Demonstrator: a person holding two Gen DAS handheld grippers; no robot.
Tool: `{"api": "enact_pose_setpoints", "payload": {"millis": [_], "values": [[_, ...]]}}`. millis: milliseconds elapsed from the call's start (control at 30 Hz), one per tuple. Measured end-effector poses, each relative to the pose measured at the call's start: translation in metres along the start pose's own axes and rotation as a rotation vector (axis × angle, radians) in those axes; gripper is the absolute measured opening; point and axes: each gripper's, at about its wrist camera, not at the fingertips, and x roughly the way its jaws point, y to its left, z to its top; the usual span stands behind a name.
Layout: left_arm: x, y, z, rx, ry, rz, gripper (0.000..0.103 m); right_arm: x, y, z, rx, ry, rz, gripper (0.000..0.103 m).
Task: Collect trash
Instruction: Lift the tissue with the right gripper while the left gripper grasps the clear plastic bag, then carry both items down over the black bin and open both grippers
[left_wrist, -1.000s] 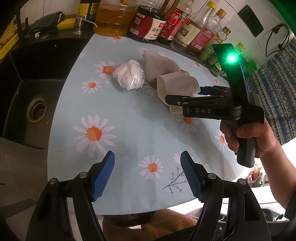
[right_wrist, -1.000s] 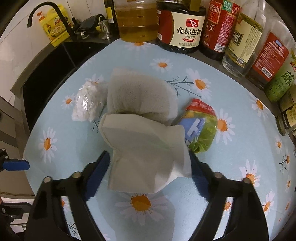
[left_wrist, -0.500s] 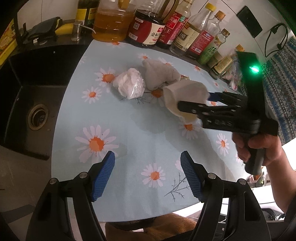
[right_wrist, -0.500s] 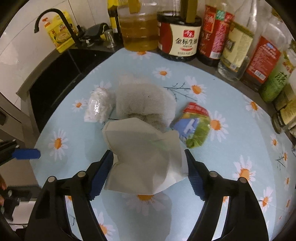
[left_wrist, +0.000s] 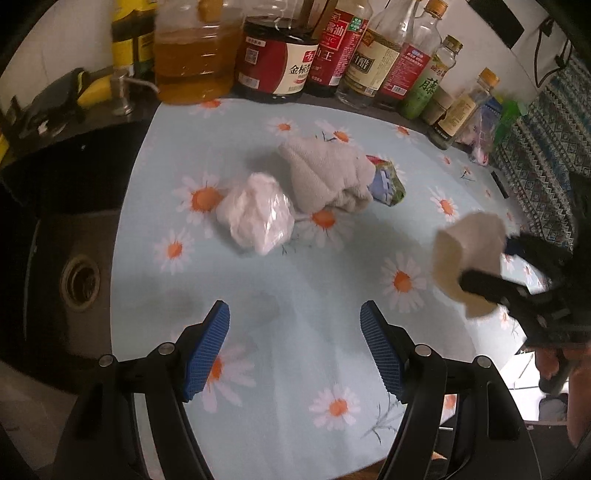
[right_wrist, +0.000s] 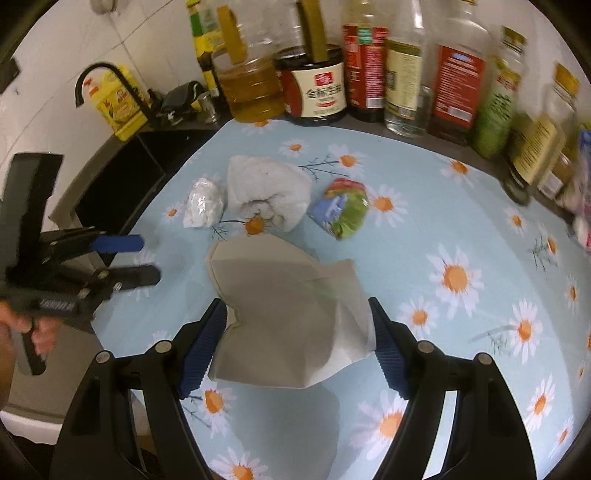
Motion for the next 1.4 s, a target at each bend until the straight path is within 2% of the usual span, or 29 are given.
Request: {"api": "enact_pose_setpoints", "payload": {"millis": [267, 533, 733, 800, 967, 1400], "values": [[0.021, 0.0, 0.033, 0.052, 0.009, 0.039, 0.071, -0.01, -0.013, -0.034, 0.152, -0.015, 0.044, 0.075], [0.042, 0.008, 0.051, 0.065, 0.035, 0.096, 0.071, -0.01, -0.019, -0.06, 0.221, -0.011, 0.053, 0.075], [0.052, 0.012, 0.055, 0.073, 0.042, 0.127, 0.069, -0.011, -0.02, -0.063, 0.227, -0.012, 0.053, 0.075], [0.055, 0.012, 0.055, 0.082, 0.048, 0.137, 0.06, -0.011, -0.022, -0.063, 0.235, -0.011, 0.045, 0.075], [0.057, 0.01, 0.053, 0.096, 0.044, 0.139, 0.056, -0.012, -0.023, -0.063, 0.232, -0.011, 0.042, 0.075], [0.036, 0.005, 0.044, 0.109, 0.015, 0.129, 0.054, -0.016, -0.014, -0.062, 0.211, -0.02, 0.052, 0.075]]}}
